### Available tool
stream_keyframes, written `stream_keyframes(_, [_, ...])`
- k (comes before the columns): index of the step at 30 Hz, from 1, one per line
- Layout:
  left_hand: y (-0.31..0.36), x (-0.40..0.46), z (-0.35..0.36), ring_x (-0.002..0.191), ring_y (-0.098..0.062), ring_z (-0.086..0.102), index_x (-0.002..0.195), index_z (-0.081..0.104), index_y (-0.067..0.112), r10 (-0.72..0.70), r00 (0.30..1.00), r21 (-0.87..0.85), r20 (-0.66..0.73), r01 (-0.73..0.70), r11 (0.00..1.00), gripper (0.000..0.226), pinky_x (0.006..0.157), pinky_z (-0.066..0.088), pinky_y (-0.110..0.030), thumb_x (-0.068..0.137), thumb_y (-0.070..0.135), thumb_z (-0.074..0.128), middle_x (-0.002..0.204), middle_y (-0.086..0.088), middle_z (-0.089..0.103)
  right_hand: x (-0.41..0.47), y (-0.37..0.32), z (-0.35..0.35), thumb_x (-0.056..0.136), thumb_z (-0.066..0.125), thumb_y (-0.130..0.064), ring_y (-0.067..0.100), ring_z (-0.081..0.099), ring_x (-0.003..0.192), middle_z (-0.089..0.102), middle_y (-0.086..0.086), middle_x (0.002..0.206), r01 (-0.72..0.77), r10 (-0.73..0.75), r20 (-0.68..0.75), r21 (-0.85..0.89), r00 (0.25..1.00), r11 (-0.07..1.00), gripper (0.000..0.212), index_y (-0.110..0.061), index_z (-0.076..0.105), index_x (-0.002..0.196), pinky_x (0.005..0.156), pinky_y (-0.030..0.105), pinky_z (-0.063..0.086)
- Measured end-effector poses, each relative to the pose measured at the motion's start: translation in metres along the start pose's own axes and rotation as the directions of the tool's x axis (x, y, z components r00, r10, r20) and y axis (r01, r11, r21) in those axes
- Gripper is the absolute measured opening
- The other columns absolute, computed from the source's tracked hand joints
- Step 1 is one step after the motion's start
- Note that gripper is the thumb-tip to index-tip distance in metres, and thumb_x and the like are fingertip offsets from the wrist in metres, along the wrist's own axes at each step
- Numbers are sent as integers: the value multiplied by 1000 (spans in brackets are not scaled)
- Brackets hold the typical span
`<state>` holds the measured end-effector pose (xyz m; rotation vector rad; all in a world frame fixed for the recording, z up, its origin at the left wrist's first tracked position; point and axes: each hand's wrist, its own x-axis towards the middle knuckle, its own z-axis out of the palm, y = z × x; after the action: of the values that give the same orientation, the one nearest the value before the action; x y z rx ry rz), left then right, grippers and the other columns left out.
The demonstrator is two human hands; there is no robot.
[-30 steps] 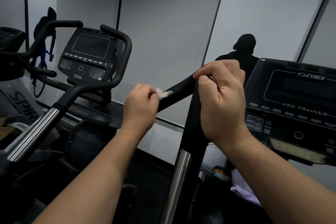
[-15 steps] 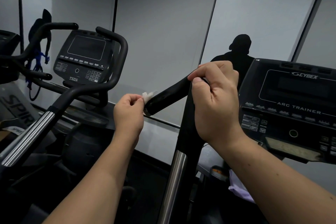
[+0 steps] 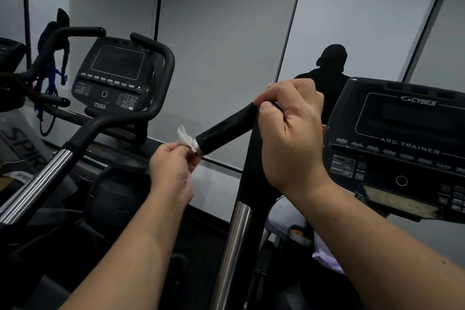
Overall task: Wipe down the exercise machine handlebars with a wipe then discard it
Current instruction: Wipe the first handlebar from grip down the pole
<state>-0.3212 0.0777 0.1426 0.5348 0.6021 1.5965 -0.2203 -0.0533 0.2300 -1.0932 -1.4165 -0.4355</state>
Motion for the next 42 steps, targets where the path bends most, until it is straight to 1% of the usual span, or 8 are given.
stream_keyframes(4, [-6, -10, -1, 65, -17, 57, 86, 56, 6, -77, 997, 35, 18, 77, 996, 25, 67, 57, -27, 93, -16, 46, 80, -15, 59, 0, 3, -1, 85, 46, -21, 16, 44, 104, 47, -17, 94, 15, -15, -2, -4, 1000, 1000, 22, -18, 66, 78, 92, 45, 42])
stream_keyframes(11, [-14, -14, -4, 57, -18, 54, 82, 59, 6, -41, 999, 134, 6, 39, 990, 26, 59, 48, -28, 85, -18, 49, 72, -15, 60, 0, 3, -1, 85, 45, -21, 16, 43, 105, 48, -13, 95, 2, -2, 11, -3, 1000, 1000, 22, -18, 66, 79, 92, 41, 41])
stream_keyframes(19, [-13, -21, 1, 65, -19, 61, 85, 58, 6, -4, 999, -3, -39, 3, 1000, 21, 72, 58, -30, 94, -13, 54, 82, -14, 64, 0, 2, 0, 84, 46, -21, 18, 43, 104, 50, -9, 95, -3, 3, -2, 0, 1000, 1000, 21, -18, 66, 78, 92, 42, 41])
stream_keyframes(22, [-15, -19, -3, 69, -23, 63, 82, 62, 10, 106, 994, 147, -31, -101, 984, 18, 74, 57, -37, 91, -5, 63, 81, -13, 68, 0, 2, 1, 83, 46, -23, 19, 44, 102, 50, -9, 95, 10, -10, -17, -10, 1000, 1000, 22, -19, 67, 78, 92, 40, 40])
stream_keyframes(26, [-25, -35, -9, 70, -27, 64, 81, 66, 7, 108, 993, 469, 53, -120, 875, 12, 70, 55, -40, 87, -4, 63, 79, -15, 70, 0, 2, 0, 83, 44, -27, 19, 44, 103, 51, -9, 96, 1, -1, -20, -8, 1000, 1000, 24, -20, 66, 78, 91, 39, 39])
stream_keyframes(34, [40, -107, 14, 72, -18, 64, 86, 71, 12, 411, 867, 392, 282, -495, 775, 8, 72, 55, -37, 92, 7, 70, 82, -13, 72, -1, -8, -16, 88, 44, -25, 19, 40, 113, 53, -5, 112, 0, 18, 190, -97, 982, 995, 26, -18, 66, 100, 98, 38, 36])
stream_keyframes(38, [61, -156, 19, 76, -16, 67, 89, 72, 11, 424, 795, 356, 433, -583, 730, 8, 75, 60, -28, 91, 3, 70, 84, -11, 73, -29, -8, -47, 96, 49, -23, 24, 42, 133, 51, 3, 137, 155, -128, 256, -88, 958, 984, 41, -15, 53, 136, 108, 50, 39])
stream_keyframes(42, [67, -184, 15, 69, -16, 61, 85, 67, 5, 397, 772, 380, 497, -605, 700, 7, 67, 56, -30, 87, 3, 74, 77, -11, 69, -70, -16, -59, 91, 58, -15, 25, 50, 121, 56, 5, 131, 293, -252, 251, -138, 935, 946, 48, -16, 54, 139, 100, 44, 43])
